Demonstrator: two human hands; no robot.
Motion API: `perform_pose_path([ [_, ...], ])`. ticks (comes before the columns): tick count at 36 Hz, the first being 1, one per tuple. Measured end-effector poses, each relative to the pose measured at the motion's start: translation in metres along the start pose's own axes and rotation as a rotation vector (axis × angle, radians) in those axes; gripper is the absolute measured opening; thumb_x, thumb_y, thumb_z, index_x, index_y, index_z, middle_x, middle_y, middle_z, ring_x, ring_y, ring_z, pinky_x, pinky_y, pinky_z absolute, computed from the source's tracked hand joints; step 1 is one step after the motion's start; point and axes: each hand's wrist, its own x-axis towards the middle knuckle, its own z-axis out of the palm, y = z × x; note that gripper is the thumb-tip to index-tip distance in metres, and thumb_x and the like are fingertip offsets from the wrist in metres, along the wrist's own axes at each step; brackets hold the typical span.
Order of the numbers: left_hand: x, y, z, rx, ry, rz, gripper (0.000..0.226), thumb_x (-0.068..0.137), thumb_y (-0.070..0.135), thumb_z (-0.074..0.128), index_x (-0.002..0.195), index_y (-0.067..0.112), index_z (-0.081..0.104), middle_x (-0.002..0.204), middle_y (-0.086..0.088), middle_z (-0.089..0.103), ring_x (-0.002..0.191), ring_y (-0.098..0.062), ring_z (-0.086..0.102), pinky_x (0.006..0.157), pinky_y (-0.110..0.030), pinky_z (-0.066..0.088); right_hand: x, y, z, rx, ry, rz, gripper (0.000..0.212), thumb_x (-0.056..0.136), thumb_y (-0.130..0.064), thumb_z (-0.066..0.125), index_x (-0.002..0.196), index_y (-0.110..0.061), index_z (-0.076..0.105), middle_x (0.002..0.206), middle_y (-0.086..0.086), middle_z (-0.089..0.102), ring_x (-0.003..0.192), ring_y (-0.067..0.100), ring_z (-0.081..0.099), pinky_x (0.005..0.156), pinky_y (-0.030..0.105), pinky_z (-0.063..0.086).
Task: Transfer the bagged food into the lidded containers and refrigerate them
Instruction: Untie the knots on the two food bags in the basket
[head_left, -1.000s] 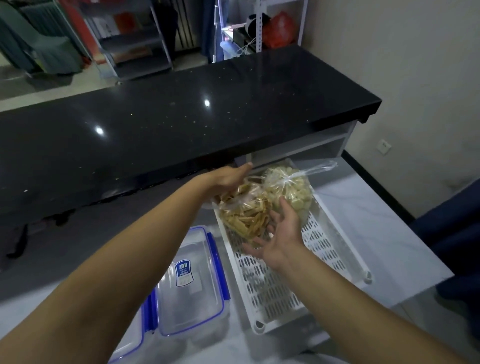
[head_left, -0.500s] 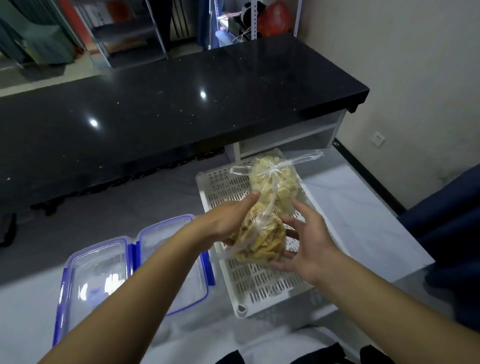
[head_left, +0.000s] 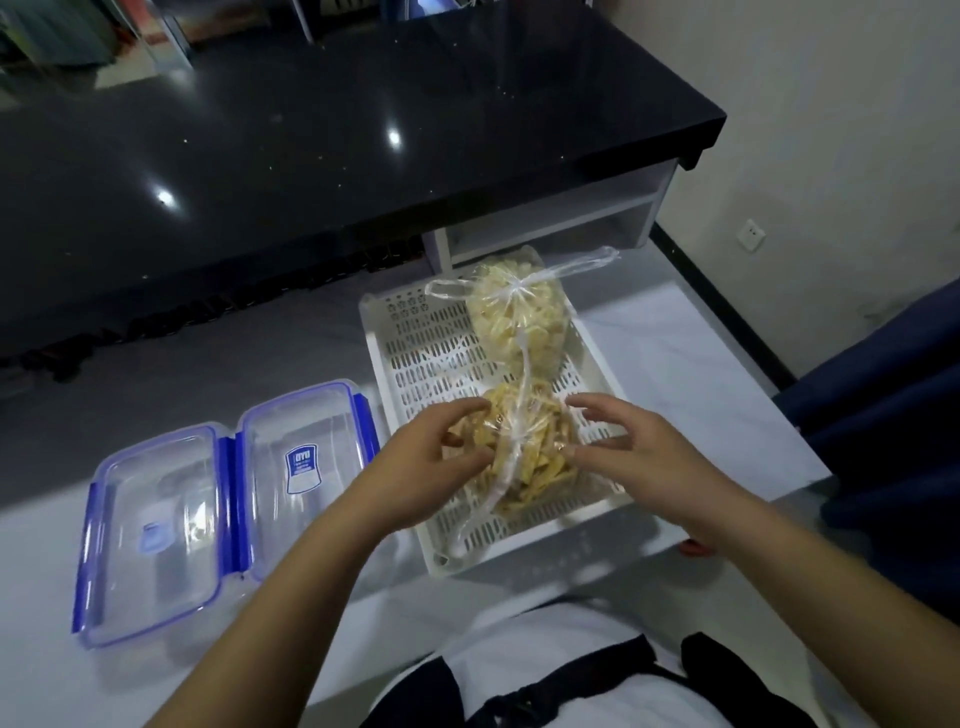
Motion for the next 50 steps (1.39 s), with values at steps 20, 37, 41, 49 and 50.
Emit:
perform_pose_path([
  [20,0.024,0.007,0.005,0.469,0.101,0.312,0.018,0.093,0.031,0.069,0.110,0.027,0.071,0.115,0.012,0.064,0.102,-0.012,0.059,0.085,-0.041,0.055,0.022,-0.003,0.031,-0.760,0.169,-0.437,0.018,0.090,-0.023,0.071,0.108,-0.022,0.073,0.122,-0.006,0.061,0.111,0.018,0.052,0.085,0.024,0.037],
  [37,0.015,-0.004,0.000,0.258,0.062,0.341,0.006,0.100,0.029,0.055,0.104,0.025,0.058,0.130,0.011,0.042,0.121,-0.009,0.047,0.095,-0.039,0.053,0.013,-0.017,0.021,-0.700,0.171,-0.529,0.003,0.095,-0.013,0.062,0.094,-0.016,0.061,0.109,-0.009,0.049,0.098,0.015,0.054,0.073,0.032,0.051],
  [41,0.005,-0.002,-0.006,0.101,0.116,0.355,0.005,0.099,0.024,0.058,0.099,0.028,0.059,0.124,0.015,0.042,0.118,0.000,0.048,0.093,-0.019,0.050,0.012,-0.027,0.013,-0.685,0.176,-0.586,0.003,0.094,-0.012,0.062,0.093,-0.015,0.061,0.109,-0.012,0.046,0.102,0.015,0.053,0.077,0.040,0.054],
  [49,-0.020,-0.032,-0.007,0.098,0.342,0.230,0.005,0.096,0.020,0.065,0.096,0.024,0.063,0.117,0.008,0.044,0.120,-0.017,0.046,0.102,-0.042,0.047,0.011,-0.004,-0.006,-0.658,0.201,-0.485,0.005,0.093,-0.008,0.064,0.091,-0.013,0.064,0.110,-0.003,0.047,0.106,0.020,0.052,0.088,0.048,0.051],
  [50,-0.023,-0.036,-0.005,0.094,0.340,0.194,0.006,0.096,0.020,0.065,0.095,0.026,0.063,0.116,0.008,0.045,0.119,-0.018,0.045,0.103,-0.045,0.046,0.010,0.002,-0.004,-0.656,0.179,-0.451,0.006,0.093,-0.008,0.064,0.091,-0.013,0.064,0.110,-0.002,0.047,0.106,0.020,0.052,0.091,0.046,0.050],
])
